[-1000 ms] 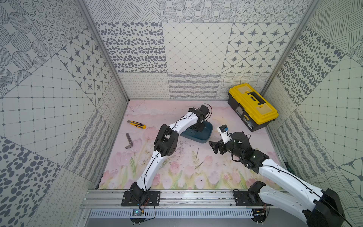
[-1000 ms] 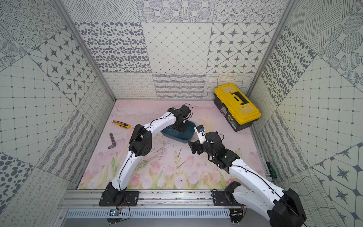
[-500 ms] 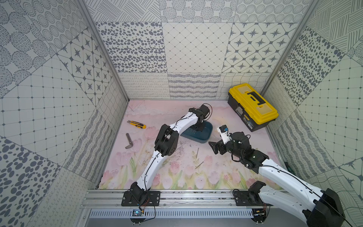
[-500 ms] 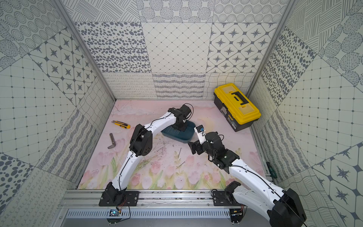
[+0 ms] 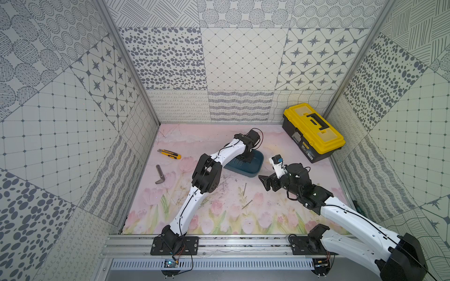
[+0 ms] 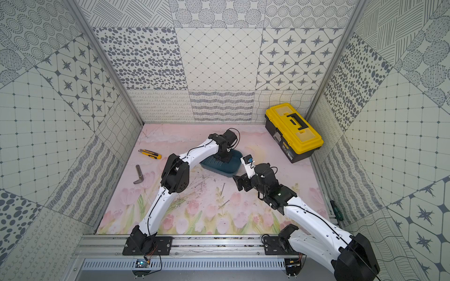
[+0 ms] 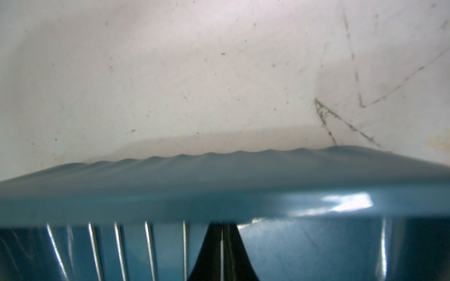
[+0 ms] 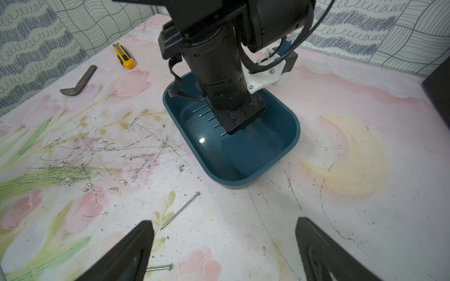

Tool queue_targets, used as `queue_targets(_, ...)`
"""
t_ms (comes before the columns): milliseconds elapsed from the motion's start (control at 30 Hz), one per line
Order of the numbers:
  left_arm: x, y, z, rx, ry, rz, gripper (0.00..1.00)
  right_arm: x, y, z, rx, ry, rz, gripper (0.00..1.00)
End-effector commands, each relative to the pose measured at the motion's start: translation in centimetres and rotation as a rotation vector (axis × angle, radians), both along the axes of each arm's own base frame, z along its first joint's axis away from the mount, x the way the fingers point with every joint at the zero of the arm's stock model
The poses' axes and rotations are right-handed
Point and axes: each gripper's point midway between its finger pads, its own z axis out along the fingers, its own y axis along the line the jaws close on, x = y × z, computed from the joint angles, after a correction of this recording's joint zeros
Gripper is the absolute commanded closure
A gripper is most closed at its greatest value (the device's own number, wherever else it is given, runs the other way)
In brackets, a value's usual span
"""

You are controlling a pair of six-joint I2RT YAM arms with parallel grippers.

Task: Put the nails on the desktop into the storage box
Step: Place the nail in the storage box.

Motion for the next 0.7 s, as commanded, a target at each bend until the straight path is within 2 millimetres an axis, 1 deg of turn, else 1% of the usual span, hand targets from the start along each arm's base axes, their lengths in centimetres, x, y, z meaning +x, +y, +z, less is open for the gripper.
queue_targets(0,0.5,-0.1,0.0,0.001,-0.017,-0.005,0.9,0.3,0.3,0.2,0.029,-0.014,0.002,0.04)
queue_targets(267,0.5,-0.3,0.7,-0.013,-0.024,-0.005,0.87,0.3,0.3,0.2,0.03,-0.013,0.003,0.04)
queue_targets(433,0.4,-0.5,1.6,-0.024,-0.036,-0.003,0.84,0.3,0.3,0.3,0.032,-0.018,0.003,0.04)
queue_targets(533,0.4,-0.6,2.4,-0.028,-0.051,-0.007,0.83,0.2,0.3,0.4,0.034,-0.022,0.003,0.04)
queue_targets(667,0.3,-1.0,4.1,-0.043,-0.101,-0.021,0.82,0.1,0.2,0.8,0.039,-0.032,0.003,0.04)
